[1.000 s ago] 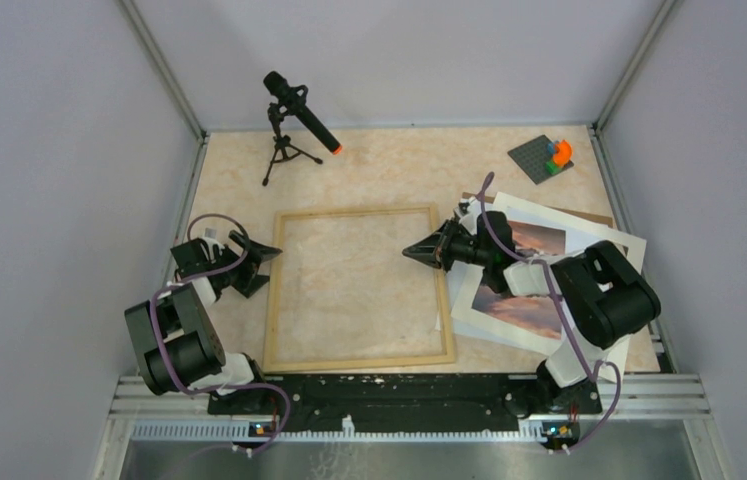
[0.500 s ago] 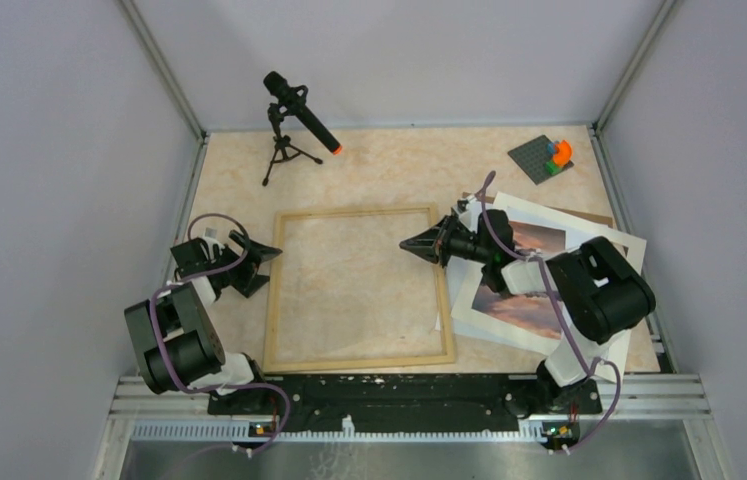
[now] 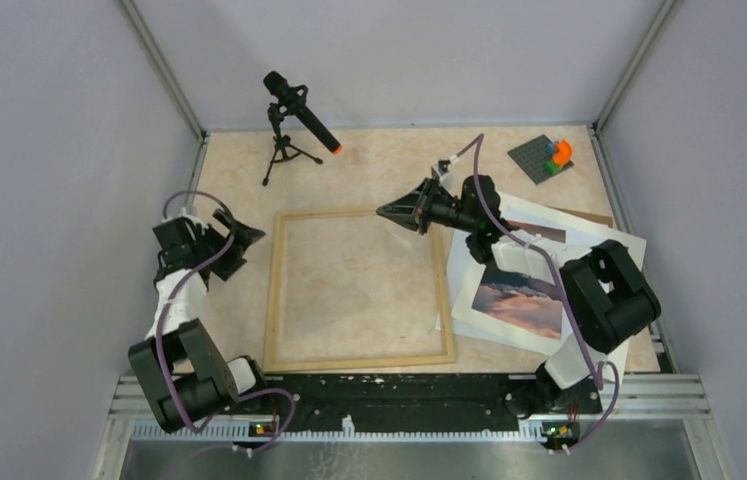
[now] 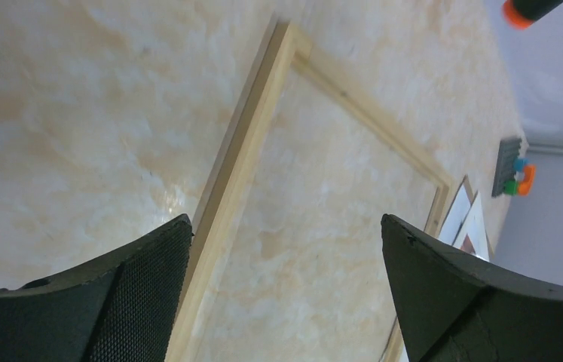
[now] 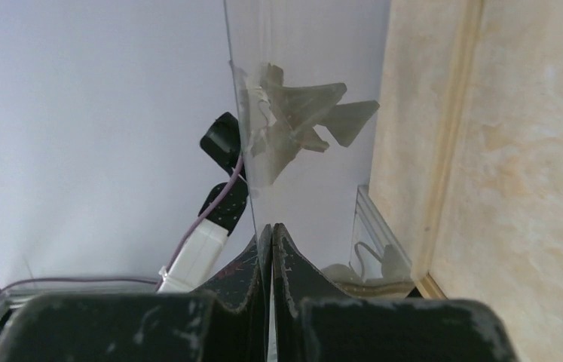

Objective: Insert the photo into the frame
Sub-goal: Place the photo frame item in the photo frame.

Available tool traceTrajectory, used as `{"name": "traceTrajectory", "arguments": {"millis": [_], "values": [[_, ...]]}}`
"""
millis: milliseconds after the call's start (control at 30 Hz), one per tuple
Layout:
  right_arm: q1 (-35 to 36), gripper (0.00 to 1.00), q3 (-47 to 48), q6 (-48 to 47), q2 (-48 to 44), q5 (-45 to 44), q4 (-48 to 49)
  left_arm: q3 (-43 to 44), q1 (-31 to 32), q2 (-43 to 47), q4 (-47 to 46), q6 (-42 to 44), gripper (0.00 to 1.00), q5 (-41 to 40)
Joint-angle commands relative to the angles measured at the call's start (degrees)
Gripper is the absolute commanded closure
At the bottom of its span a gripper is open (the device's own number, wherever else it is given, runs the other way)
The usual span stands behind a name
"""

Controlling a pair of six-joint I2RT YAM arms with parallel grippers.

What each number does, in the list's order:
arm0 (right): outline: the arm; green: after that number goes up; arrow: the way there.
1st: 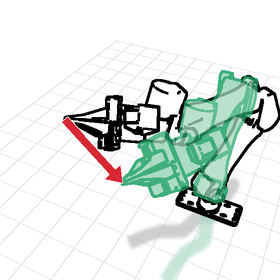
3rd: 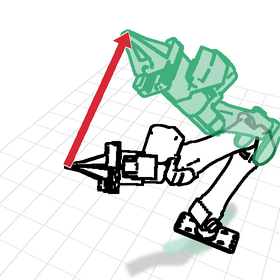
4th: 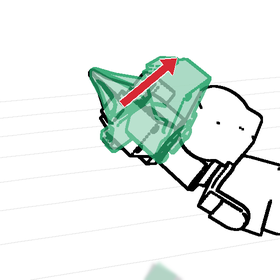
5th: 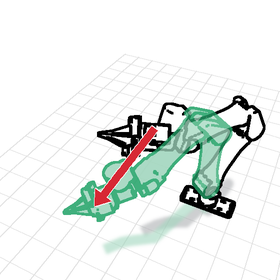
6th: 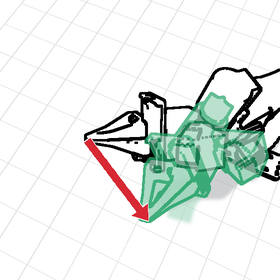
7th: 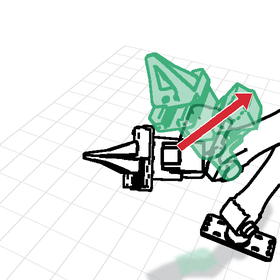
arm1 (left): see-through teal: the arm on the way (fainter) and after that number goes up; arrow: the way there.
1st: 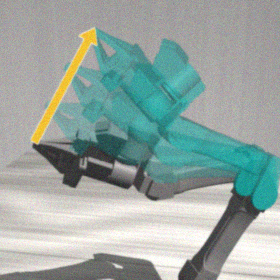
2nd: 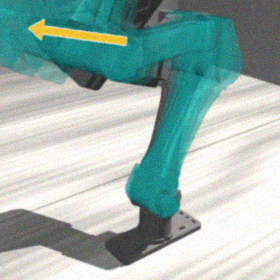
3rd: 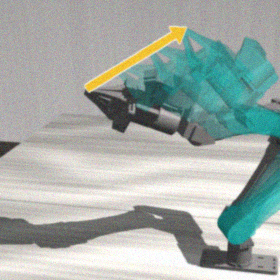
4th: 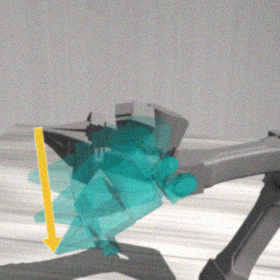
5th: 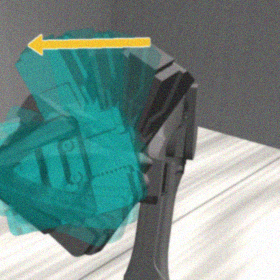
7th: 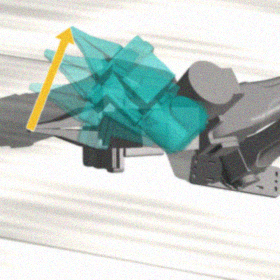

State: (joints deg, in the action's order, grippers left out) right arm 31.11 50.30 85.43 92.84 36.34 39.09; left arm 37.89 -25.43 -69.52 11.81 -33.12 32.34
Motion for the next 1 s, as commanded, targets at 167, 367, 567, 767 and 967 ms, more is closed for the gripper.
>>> {"name": "traceTrajectory", "arguments": {"millis": [167,367,567,767,967], "values": [[10.1,1.00,20.2,-3.5,1.2,-6.1,-9.3,11.7,0.6,3.2,10.0,1.4,0.01,-11.4],[13.3,1.00,26.5,-3.1,4.3,-7.5,-10.1,13.3,0.6,3.6,11.1,2.9,0.01,-12.8],[13.4,1.00,23.3,-3.1,5.3,-9.3,-8.9,14.1,1.1,3.8,11.7,4.1,0.02,-13.2],[11.0,1.00,9.5,-1.7,6.5,-10.9,-1.4,11.9,1.2,3.5,11.0,5.3,0.02,-13.4],[5.8,1.00,-4.4,-7.3,6.0,-12.1,1.4,8.6,1.6,2.1,8.2,6.7,0.02,-10.7]]}}
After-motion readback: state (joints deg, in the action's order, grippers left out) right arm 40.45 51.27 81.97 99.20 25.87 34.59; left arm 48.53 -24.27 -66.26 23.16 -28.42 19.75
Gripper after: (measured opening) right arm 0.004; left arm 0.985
